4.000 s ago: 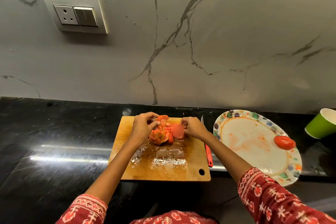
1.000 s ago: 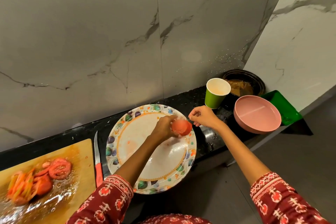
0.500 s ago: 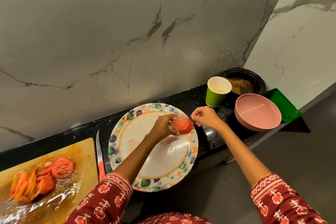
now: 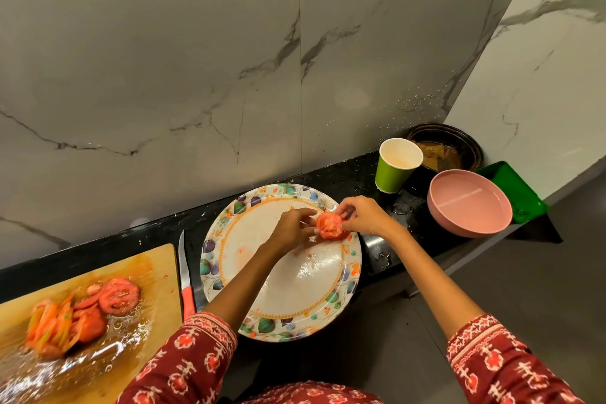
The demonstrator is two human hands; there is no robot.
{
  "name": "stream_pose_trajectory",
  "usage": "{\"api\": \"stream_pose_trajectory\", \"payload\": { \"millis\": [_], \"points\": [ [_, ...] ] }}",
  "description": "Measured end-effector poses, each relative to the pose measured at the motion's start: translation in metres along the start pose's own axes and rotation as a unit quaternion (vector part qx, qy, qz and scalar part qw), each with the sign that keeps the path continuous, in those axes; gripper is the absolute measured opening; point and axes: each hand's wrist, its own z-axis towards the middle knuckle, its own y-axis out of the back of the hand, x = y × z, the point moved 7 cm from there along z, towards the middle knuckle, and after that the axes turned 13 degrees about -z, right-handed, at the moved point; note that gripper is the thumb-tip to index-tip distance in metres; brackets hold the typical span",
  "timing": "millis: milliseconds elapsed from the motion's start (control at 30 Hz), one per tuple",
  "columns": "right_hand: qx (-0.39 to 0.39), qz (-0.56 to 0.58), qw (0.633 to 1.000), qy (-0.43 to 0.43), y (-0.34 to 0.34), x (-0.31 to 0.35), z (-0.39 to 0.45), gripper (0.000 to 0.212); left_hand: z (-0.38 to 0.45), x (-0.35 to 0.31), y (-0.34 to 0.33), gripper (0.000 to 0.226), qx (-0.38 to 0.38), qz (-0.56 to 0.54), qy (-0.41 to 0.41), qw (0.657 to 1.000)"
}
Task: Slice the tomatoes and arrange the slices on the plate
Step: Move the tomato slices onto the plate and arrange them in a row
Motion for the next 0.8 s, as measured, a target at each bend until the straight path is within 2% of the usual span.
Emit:
{"api": "stream_pose_trajectory", "payload": {
  "millis": [233, 533, 667, 800],
  "points": [
    [-0.034, -0.005, 0.999, -0.002, 0.004, -0.004, -0.003, 0.029, -0.001, 0.0, -0.005, 0.044, 0.021, 0.007, 0.003, 1.0],
    [-0.054, -0.021, 0.998, 0.007, -0.004, 0.008, -0.008, 0.031, -0.002, 0.0, -0.003, 0.041, -0.001, 0.005, 0.006, 1.0],
    [-0.032, -0.016, 0.999, 0.017, -0.007, 0.013, -0.01, 0.022, -0.006, 0.001, -0.003, 0.039, -0.002, -0.006, 0.013, 1.0],
    [-0.015, -0.002, 1.0, 0.009, -0.01, 0.009, -0.015, 0.012, -0.012, 0.01, -0.007, 0.033, 0.035, 0.017, 0.037, 0.999]
  ]
}}
